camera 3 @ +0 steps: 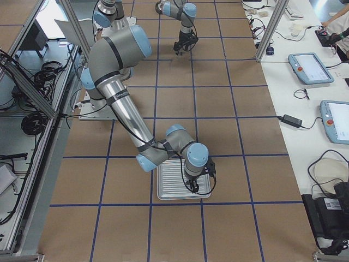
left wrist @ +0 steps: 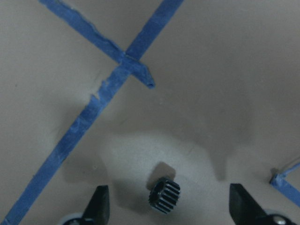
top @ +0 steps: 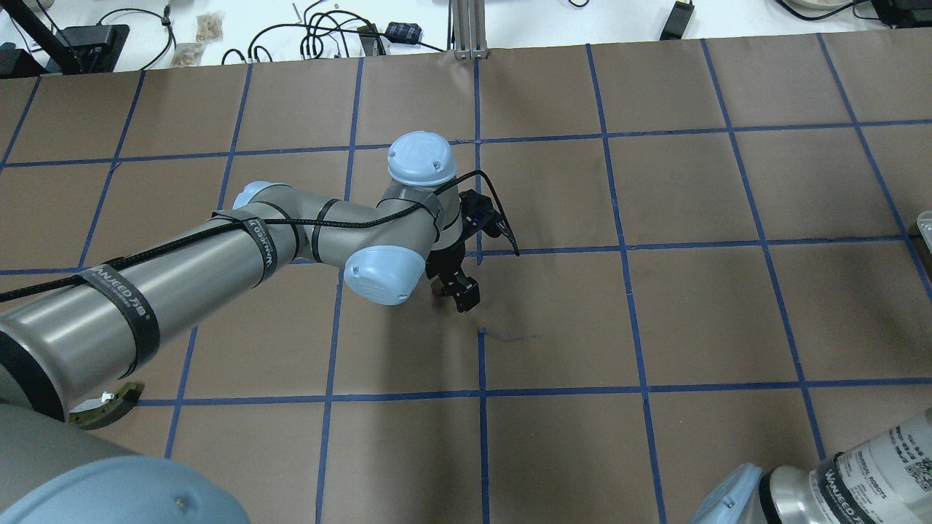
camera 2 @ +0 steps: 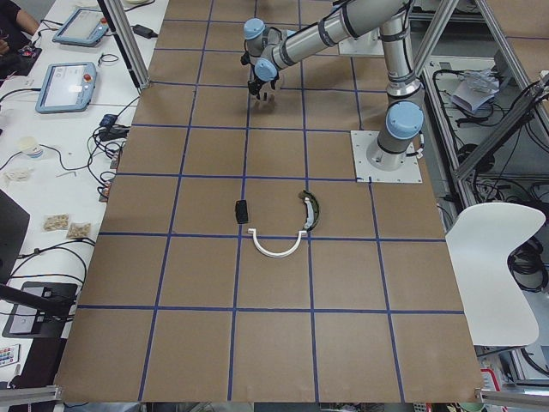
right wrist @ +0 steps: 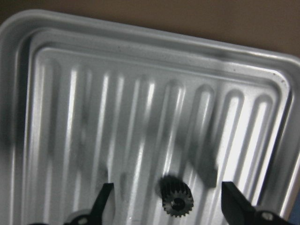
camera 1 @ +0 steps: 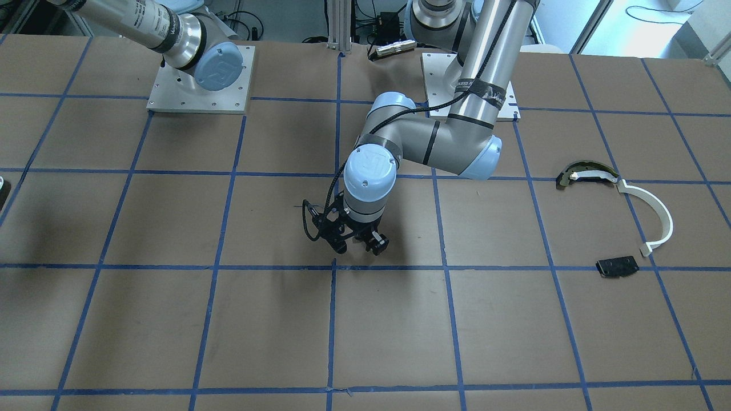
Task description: Place bearing gear from tray to pile
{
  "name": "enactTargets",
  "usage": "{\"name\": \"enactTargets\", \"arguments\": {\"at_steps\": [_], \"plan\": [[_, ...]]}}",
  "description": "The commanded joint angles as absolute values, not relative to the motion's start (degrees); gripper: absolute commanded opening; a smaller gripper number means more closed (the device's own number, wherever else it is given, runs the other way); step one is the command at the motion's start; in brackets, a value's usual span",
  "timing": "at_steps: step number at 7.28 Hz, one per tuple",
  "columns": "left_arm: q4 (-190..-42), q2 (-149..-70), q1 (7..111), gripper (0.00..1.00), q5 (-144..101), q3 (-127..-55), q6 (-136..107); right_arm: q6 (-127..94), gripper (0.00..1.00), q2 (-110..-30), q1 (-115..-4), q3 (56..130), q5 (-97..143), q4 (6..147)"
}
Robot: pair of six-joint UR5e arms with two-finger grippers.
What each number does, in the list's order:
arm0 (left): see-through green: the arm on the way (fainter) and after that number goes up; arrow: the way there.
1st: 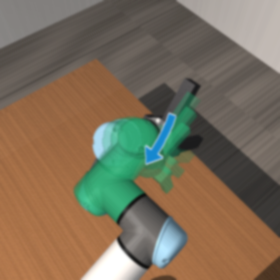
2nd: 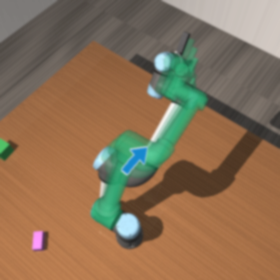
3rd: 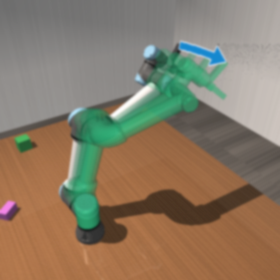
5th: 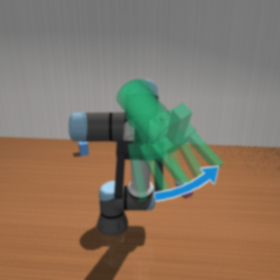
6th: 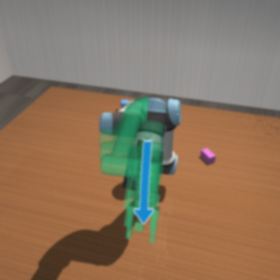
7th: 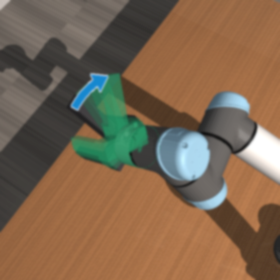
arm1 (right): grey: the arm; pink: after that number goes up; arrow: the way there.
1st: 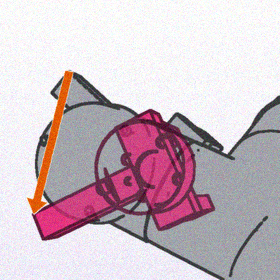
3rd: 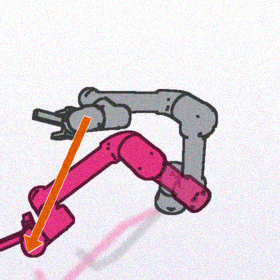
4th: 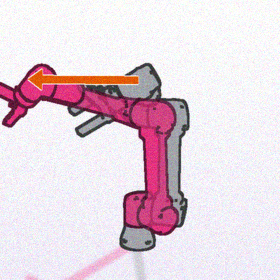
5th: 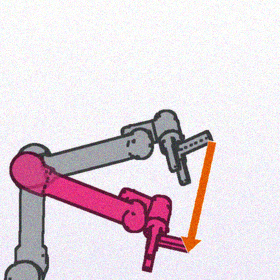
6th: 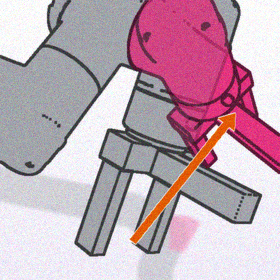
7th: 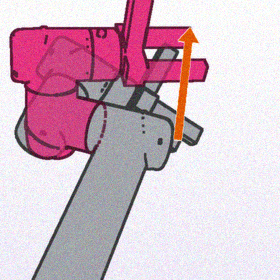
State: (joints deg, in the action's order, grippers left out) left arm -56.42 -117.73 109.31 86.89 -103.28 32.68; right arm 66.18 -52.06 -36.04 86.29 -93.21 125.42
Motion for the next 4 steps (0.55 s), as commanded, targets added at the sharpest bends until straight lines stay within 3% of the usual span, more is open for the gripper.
{"name": "enactTargets", "arguments": {"at_steps": [1,2,3,4], "plan": [[-56.4,-117.9,109.4,0.62,87.0,-103.3,33.0,66.2,0.52,-51.9,-36.0,86.4,-93.6,125.4],[-56.4,-117.9,109.4,0.45,87.0,-103.3,33.4,66.3,0.44,-51.9,-36.0,86.0,-93.6,125.4],[-56.4,-117.9,109.5,0.16,87.0,-103.4,33.6,66.3,0.35,-51.9,-36.0,86.0,-93.6,125.4],[-56.4,-117.9,109.5,0.0,87.1,-103.3,33.7,66.3,0.22,-51.9,-36.0,86.4,-93.9,125.4]]}}
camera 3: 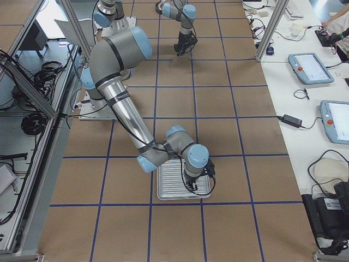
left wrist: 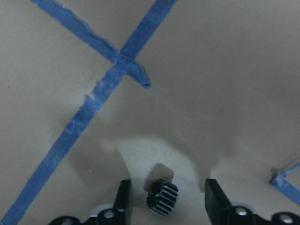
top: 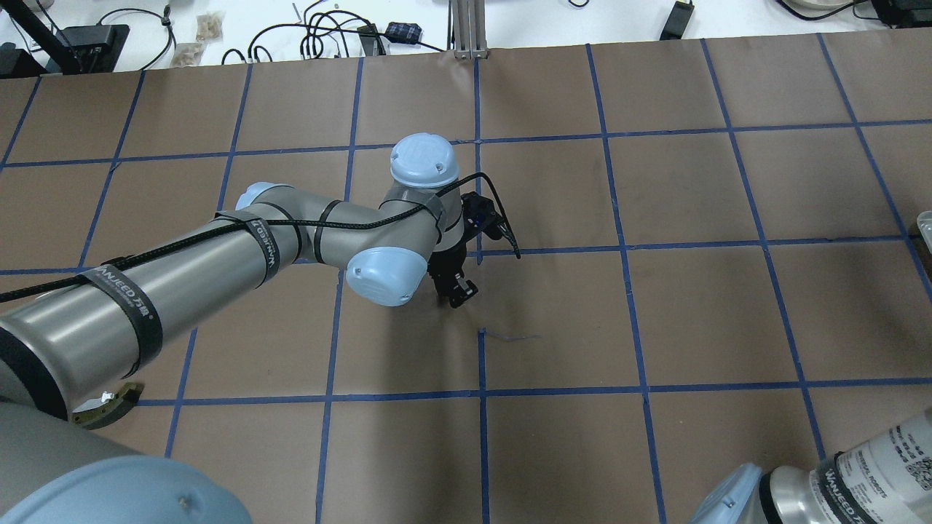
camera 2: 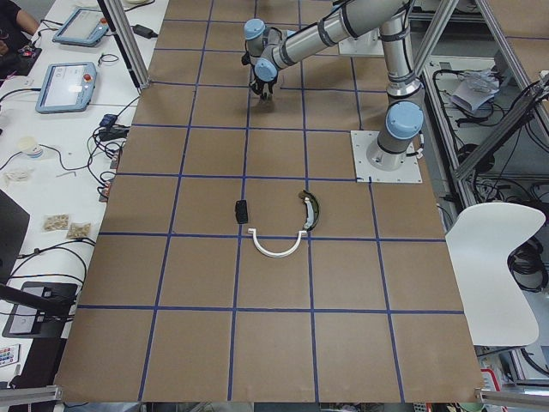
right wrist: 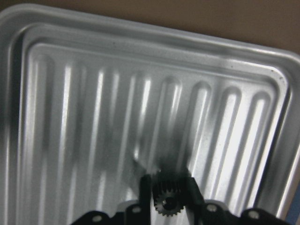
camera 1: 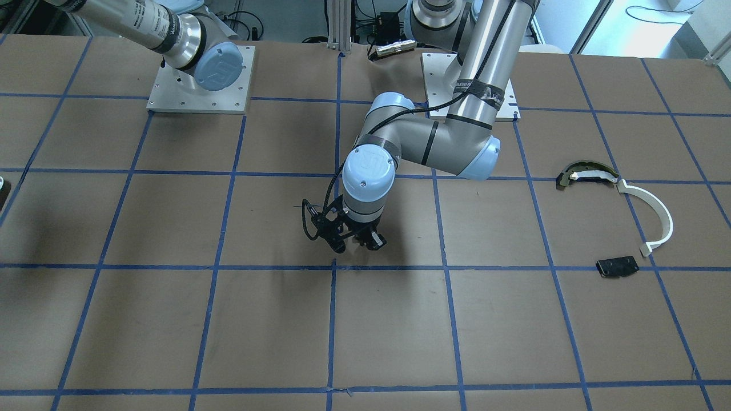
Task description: Place bearing gear from tray to pile
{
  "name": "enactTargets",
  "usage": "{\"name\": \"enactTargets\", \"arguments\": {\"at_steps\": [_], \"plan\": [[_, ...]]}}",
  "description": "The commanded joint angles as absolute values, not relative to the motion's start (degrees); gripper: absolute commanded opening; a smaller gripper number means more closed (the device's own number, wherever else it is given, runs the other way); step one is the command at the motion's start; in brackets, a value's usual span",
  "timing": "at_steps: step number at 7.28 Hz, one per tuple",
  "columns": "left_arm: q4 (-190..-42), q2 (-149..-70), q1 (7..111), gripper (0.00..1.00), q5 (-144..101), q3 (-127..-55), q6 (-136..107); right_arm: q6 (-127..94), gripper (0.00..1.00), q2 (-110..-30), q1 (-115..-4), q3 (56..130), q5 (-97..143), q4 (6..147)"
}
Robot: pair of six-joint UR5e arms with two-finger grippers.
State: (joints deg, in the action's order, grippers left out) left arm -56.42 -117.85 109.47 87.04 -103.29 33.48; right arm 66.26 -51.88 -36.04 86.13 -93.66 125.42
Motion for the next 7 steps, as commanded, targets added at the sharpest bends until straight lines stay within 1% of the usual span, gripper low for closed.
{"name": "enactTargets", "arguments": {"at_steps": [1,2,4,5,6,7], "plan": [[-56.4,-117.8,109.6,0.0,87.2,-102.8,33.8,66.1,0.05,-51.9,-36.0,86.1,-95.7,125.3],[-56.3,-117.2,109.5,0.0,87.3,-102.4,37.6,65.9,0.0,-52.3,-36.0,86.0,-96.0,124.8],[-57.3,-115.1,108.0,0.0,87.6,-101.3,37.3,63.7,0.0,-53.9,-38.0,85.0,-95.2,123.8],[-62.2,-113.6,102.6,0.0,87.9,-98.4,35.4,57.8,0.0,-56.5,-42.7,85.4,-95.1,121.4],[-66.9,-112.2,94.6,0.0,90.4,-96.0,35.6,49.3,0.0,-61.6,-47.8,85.5,-95.0,115.9],[-68.4,-110.3,88.4,0.0,91.5,-94.5,35.8,38.5,0.0,-64.7,-53.8,86.0,-95.1,110.9]]}}
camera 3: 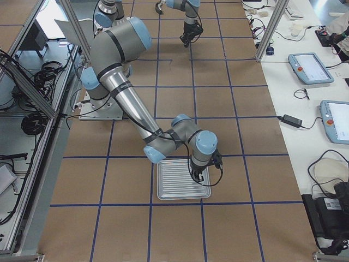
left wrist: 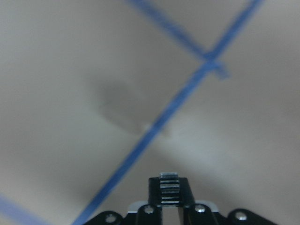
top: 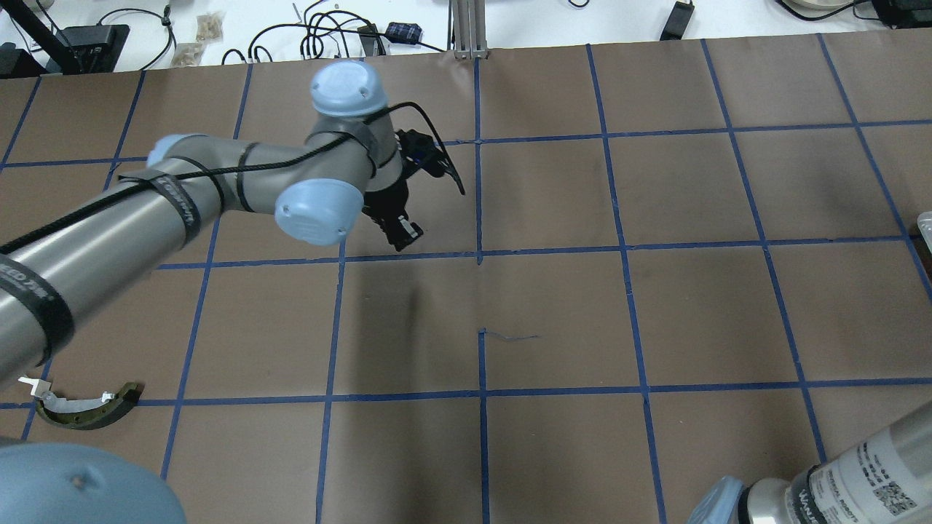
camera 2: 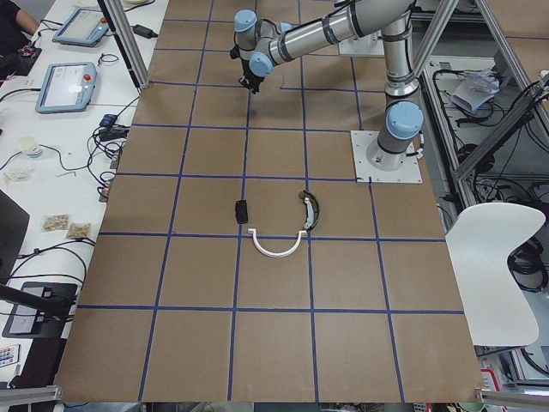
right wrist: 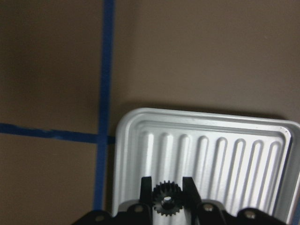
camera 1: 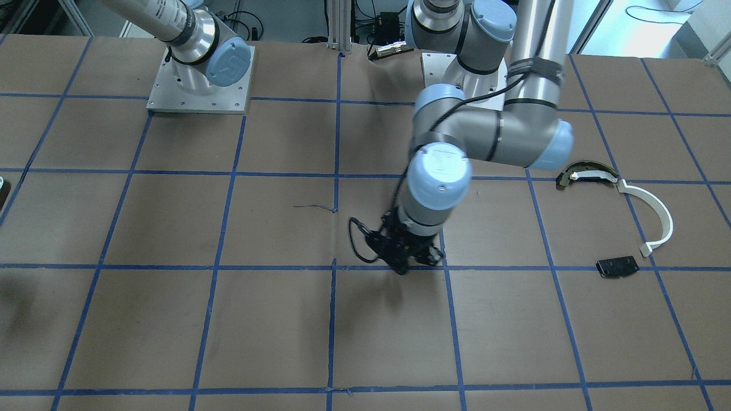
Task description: Place bearing gear from tray to pile
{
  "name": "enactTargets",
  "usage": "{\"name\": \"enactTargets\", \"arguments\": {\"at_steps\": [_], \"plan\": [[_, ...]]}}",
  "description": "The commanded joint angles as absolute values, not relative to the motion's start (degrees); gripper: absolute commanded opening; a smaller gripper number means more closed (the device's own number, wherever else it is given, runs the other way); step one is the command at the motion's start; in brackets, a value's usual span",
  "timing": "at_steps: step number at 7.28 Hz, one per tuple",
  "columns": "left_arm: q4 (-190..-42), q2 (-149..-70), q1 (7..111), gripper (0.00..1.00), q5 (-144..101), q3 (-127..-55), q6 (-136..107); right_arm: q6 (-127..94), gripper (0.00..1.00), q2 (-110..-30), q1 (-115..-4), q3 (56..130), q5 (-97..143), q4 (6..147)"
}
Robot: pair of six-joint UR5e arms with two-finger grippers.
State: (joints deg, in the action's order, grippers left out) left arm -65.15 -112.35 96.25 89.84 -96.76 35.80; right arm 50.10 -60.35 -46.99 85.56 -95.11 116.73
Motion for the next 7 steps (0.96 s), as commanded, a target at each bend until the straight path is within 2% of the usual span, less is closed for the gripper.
{"name": "enactTargets", "arguments": {"at_steps": [1,3,5,7], "plan": [[-68.6,-109.1,83.3,0.0,92.1,-95.0,35.7,28.8,0.0,-65.5,-61.0,87.1,-95.0,108.7],[-69.7,-108.3,71.7,0.0,94.7,-95.8,35.9,-0.1,0.0,-68.6,-77.9,89.7,-85.3,107.3],[-70.0,-108.3,61.9,0.0,96.5,-95.8,41.7,-22.8,0.0,-67.4,-95.9,90.9,-85.3,107.9],[-70.2,-109.3,54.7,0.0,99.2,-96.7,44.0,-45.9,0.0,-63.6,-112.4,92.3,-84.5,121.9]]}}
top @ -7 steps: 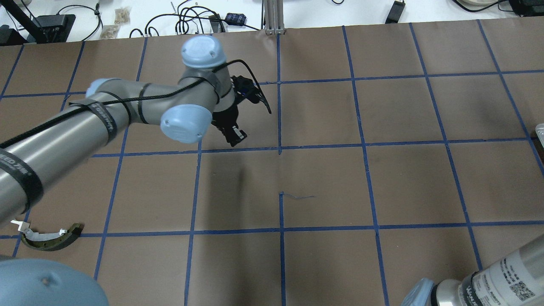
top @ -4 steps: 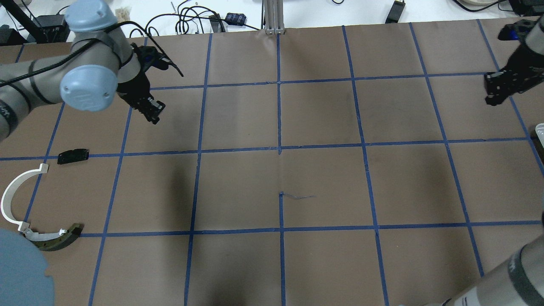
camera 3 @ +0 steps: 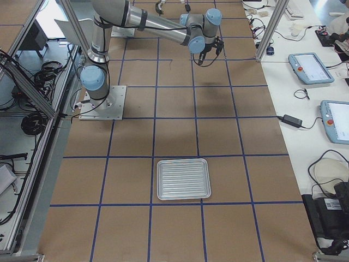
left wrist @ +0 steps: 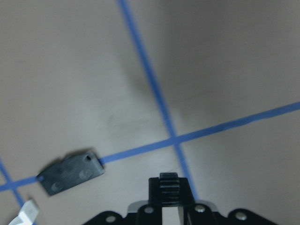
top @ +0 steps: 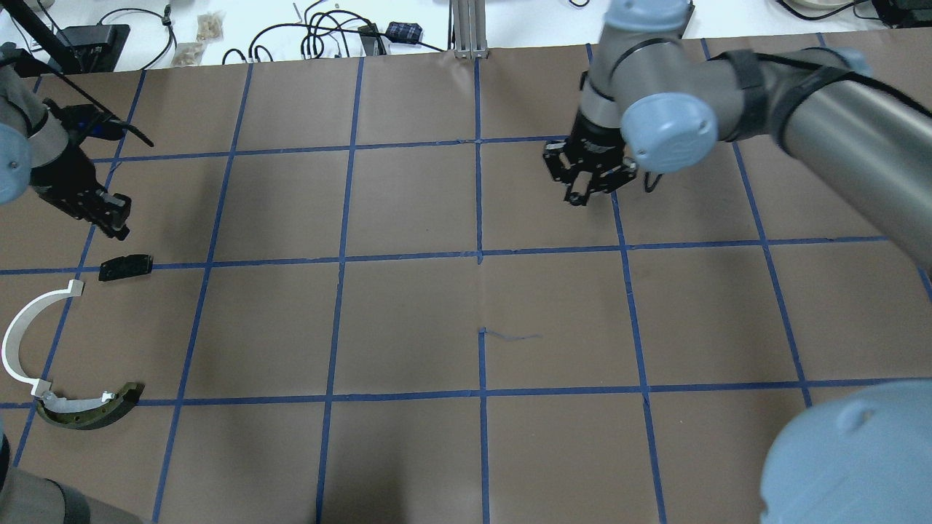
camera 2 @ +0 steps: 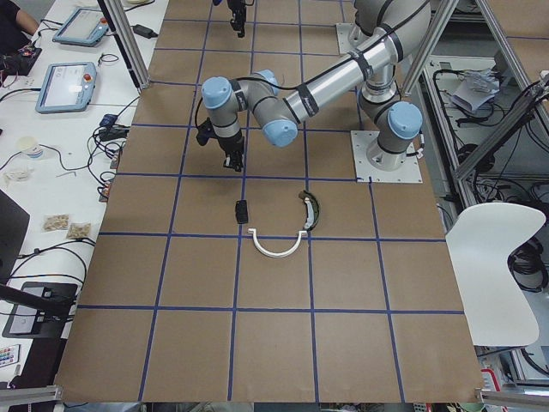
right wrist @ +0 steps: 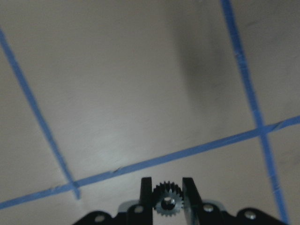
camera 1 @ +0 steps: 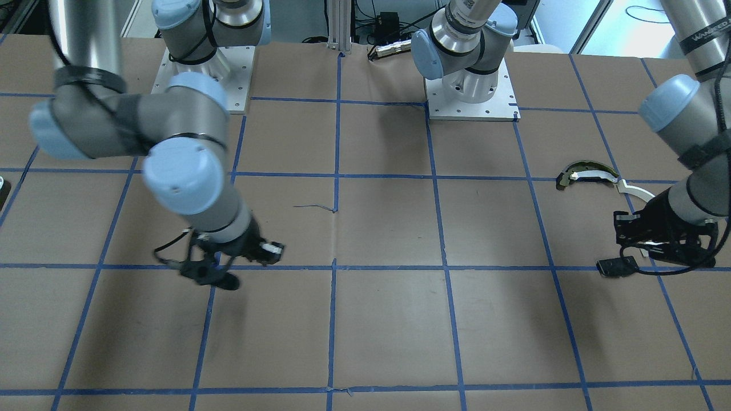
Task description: Place bearing gear from tray to pile
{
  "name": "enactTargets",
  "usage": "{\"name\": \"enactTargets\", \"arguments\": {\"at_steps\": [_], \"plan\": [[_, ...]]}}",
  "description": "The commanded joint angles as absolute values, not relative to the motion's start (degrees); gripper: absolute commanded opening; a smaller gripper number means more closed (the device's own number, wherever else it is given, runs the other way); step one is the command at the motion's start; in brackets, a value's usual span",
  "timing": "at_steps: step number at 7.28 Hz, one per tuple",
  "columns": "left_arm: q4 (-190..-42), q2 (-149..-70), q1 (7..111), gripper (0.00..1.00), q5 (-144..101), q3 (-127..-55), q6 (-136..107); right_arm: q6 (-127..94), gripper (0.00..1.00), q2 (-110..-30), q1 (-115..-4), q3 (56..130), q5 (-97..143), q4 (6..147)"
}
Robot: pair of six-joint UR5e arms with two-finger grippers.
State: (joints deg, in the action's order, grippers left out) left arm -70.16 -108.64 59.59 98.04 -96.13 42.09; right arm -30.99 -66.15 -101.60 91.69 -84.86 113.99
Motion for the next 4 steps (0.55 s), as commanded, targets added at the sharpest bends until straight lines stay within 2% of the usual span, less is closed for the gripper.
{"name": "enactTargets", "arguments": {"at_steps": [1,3,4], "plan": [[-70.3,-110.1,51.4,0.0,99.1,-96.9,45.9,-50.2,0.0,-59.1,-117.9,92.4,-84.5,125.9],[-70.2,-110.1,49.3,0.0,99.3,-97.6,46.9,-50.3,0.18,-55.0,-119.9,92.6,-84.3,128.5],[-70.3,-110.2,49.3,0.0,99.4,-97.9,46.9,-49.6,0.69,-57.4,-119.6,92.3,-84.8,127.5]]}}
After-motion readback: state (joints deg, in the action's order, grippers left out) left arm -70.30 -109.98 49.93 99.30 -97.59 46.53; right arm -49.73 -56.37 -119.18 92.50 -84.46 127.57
